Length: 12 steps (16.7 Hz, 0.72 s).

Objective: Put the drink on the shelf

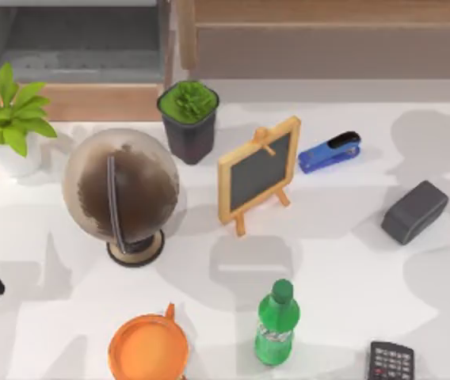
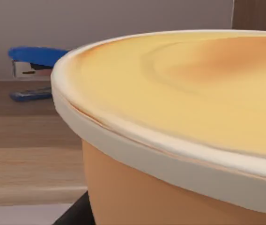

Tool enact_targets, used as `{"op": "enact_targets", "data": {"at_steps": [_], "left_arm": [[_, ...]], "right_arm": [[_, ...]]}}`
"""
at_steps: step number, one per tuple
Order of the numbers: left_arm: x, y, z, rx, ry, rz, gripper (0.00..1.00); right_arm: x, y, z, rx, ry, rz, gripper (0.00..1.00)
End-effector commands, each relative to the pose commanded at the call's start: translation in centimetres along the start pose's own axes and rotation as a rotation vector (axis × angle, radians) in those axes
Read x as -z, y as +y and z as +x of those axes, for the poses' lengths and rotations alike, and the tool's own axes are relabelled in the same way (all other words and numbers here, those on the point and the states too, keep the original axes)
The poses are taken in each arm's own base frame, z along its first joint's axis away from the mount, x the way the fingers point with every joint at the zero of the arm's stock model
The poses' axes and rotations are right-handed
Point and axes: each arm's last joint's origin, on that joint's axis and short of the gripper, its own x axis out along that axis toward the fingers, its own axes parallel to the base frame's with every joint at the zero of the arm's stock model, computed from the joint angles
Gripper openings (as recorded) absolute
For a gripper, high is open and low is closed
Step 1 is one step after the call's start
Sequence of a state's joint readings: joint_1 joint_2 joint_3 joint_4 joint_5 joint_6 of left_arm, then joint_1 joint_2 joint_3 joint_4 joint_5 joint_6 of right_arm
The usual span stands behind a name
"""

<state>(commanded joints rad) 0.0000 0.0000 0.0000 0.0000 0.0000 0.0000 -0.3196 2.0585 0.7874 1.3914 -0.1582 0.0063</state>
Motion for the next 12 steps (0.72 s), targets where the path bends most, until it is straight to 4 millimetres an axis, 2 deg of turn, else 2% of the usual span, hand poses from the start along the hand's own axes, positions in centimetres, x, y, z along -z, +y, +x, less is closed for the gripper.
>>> {"op": "enact_targets", "data": {"at_steps": [6,9,12], "left_arm": [[0.0,0.0,0.0,0.0,0.0,0.0,1.0],[0.0,0.0,0.0,0.0,0.0,0.0,1.0],[0.0,0.0,0.0,0.0,0.0,0.0,1.0]], "right_arm": [[-4.2,-3.4,1.0,0.104,0.027,-0.008,0.0],[-6.4,-3.8,1.9,0.118,0.05,-0.009,0.0],[-8.7,-3.1,2.9,0.1,0.06,-0.009,0.0]]}}
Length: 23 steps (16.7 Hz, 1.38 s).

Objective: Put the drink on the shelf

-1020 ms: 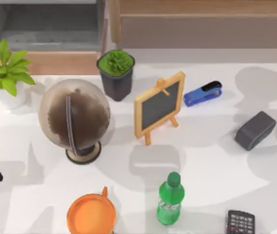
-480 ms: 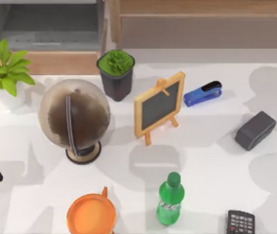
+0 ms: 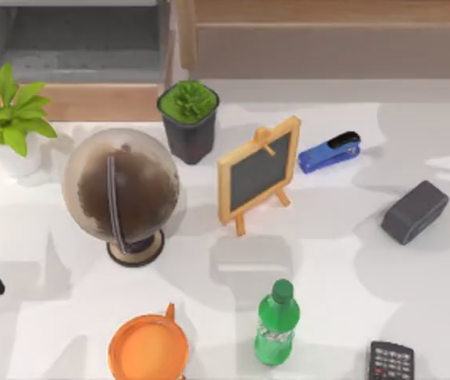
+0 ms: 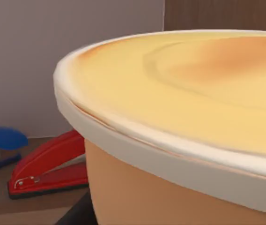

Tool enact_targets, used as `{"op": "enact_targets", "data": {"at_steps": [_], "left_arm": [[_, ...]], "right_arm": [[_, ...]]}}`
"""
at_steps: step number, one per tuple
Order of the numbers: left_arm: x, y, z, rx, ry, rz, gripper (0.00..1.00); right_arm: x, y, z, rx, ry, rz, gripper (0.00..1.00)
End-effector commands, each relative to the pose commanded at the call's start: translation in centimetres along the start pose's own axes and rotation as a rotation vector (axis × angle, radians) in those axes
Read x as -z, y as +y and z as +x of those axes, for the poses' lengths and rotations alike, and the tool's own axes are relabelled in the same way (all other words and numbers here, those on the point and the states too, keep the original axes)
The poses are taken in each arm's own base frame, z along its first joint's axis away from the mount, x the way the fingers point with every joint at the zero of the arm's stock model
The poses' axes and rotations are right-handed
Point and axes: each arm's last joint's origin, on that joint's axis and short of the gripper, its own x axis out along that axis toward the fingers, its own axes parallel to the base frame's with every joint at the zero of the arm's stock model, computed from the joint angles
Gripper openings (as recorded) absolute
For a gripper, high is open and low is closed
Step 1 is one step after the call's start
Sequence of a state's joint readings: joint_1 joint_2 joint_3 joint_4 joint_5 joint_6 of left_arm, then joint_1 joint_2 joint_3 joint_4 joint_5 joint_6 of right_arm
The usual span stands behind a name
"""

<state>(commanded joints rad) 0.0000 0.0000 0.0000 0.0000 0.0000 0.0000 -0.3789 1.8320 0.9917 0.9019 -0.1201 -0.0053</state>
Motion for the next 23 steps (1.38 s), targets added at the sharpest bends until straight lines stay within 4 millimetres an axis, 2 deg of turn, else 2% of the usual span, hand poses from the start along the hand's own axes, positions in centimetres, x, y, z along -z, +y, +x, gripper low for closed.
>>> {"op": "enact_targets", "data": {"at_steps": [4,8,11,19,23], "left_arm": [[0.0,0.0,0.0,0.0,0.0,0.0,1.0],[0.0,0.0,0.0,0.0,0.0,0.0,1.0],[0.0,0.0,0.0,0.0,0.0,0.0,1.0],[0.0,0.0,0.0,0.0,0.0,0.0,1.0],[0.0,0.0,0.0,0.0,0.0,0.0,1.0]], "right_arm": [[-2.4,2.6,1.1,-0.072,0.018,0.005,0.0],[-3.8,6.0,2.1,-0.166,0.049,0.017,0.0],[-4.7,7.7,2.5,-0.214,0.055,0.025,0.0],[-4.9,7.9,2.7,-0.218,0.054,0.029,0.0],[-3.8,8.4,4.6,-0.218,0.045,0.029,0.0]]}}
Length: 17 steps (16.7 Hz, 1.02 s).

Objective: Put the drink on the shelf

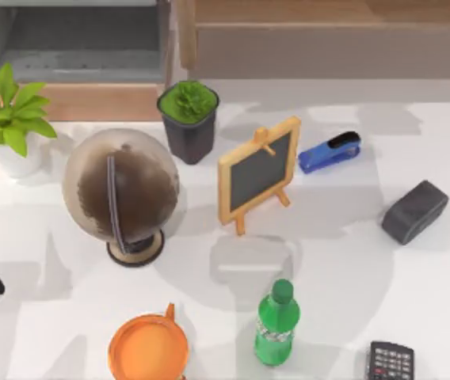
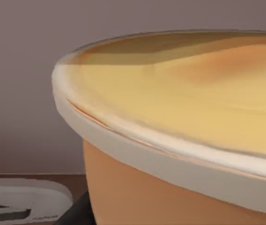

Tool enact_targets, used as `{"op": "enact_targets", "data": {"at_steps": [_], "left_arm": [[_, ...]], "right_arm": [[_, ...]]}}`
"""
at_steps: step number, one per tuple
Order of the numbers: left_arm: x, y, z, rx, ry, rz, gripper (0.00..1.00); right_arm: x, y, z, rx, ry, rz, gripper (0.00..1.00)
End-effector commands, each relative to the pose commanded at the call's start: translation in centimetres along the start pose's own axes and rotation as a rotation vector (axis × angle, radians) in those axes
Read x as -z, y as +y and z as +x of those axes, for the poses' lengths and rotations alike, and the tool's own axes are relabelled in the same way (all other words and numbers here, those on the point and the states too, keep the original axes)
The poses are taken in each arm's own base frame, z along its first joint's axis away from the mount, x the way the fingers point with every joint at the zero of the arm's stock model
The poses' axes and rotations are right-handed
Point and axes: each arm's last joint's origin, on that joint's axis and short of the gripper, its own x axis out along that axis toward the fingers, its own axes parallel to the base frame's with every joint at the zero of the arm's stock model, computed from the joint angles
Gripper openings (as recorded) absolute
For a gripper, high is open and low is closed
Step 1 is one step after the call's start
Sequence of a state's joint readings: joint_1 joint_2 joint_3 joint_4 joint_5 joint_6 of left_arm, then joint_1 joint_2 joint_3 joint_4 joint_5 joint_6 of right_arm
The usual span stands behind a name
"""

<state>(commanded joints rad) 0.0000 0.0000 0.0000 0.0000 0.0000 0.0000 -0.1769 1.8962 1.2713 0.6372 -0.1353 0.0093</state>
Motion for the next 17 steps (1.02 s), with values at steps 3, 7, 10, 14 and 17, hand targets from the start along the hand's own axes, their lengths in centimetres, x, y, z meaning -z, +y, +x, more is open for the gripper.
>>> {"op": "enact_targets", "data": {"at_steps": [3,7,10,14,17], "left_arm": [[0.0,0.0,0.0,0.0,0.0,0.0,1.0],[0.0,0.0,0.0,0.0,0.0,0.0,1.0],[0.0,0.0,0.0,0.0,0.0,0.0,1.0],[0.0,0.0,0.0,0.0,0.0,0.0,1.0],[0.0,0.0,0.0,0.0,0.0,0.0,1.0]], "right_arm": [[1.1,0.3,1.7,-0.006,-0.003,-0.002,0.0],[1.7,0.3,2.0,-0.006,0.006,-0.001,0.0],[1.7,0.3,2.0,-0.006,0.006,-0.001,0.15],[1.7,0.3,2.0,-0.006,0.006,-0.001,0.45],[1.7,0.3,2.0,-0.006,0.006,-0.001,0.68]]}}
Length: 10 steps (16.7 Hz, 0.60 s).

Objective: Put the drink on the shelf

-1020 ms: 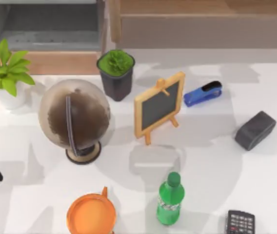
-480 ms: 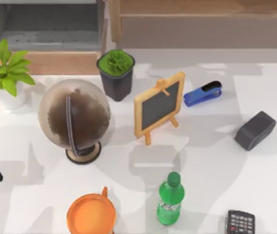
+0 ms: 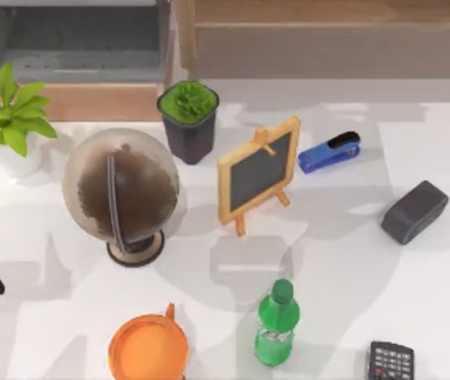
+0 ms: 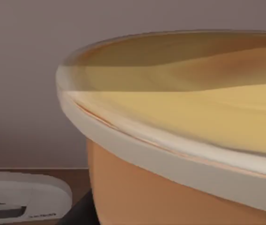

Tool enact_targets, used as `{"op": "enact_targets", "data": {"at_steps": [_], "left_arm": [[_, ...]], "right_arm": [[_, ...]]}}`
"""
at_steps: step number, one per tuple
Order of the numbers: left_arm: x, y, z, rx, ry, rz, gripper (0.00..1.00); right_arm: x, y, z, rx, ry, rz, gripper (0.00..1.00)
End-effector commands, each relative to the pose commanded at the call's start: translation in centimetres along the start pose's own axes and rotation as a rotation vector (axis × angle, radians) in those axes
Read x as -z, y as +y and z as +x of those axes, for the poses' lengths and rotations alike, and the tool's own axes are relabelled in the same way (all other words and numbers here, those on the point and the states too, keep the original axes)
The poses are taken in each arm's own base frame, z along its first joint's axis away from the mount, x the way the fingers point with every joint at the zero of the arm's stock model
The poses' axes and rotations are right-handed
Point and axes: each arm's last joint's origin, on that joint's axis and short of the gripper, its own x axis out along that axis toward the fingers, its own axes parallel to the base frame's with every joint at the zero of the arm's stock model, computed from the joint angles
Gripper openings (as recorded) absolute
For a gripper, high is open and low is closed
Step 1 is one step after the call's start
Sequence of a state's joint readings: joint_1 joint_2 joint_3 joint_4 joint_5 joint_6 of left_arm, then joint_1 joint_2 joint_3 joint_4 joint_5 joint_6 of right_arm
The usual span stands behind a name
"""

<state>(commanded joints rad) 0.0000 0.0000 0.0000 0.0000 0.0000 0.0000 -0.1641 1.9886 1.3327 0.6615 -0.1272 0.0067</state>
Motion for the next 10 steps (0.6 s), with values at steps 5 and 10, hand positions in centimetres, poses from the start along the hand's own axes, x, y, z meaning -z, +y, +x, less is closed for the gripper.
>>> {"op": "enact_targets", "data": {"at_steps": [5,10], "left_arm": [[0.0,0.0,0.0,0.0,0.0,0.0,1.0],[0.0,0.0,0.0,0.0,0.0,0.0,1.0]], "right_arm": [[0.0,0.0,0.0,0.0,0.0,0.0,1.0],[0.0,0.0,0.0,0.0,0.0,0.0,1.0]]}}
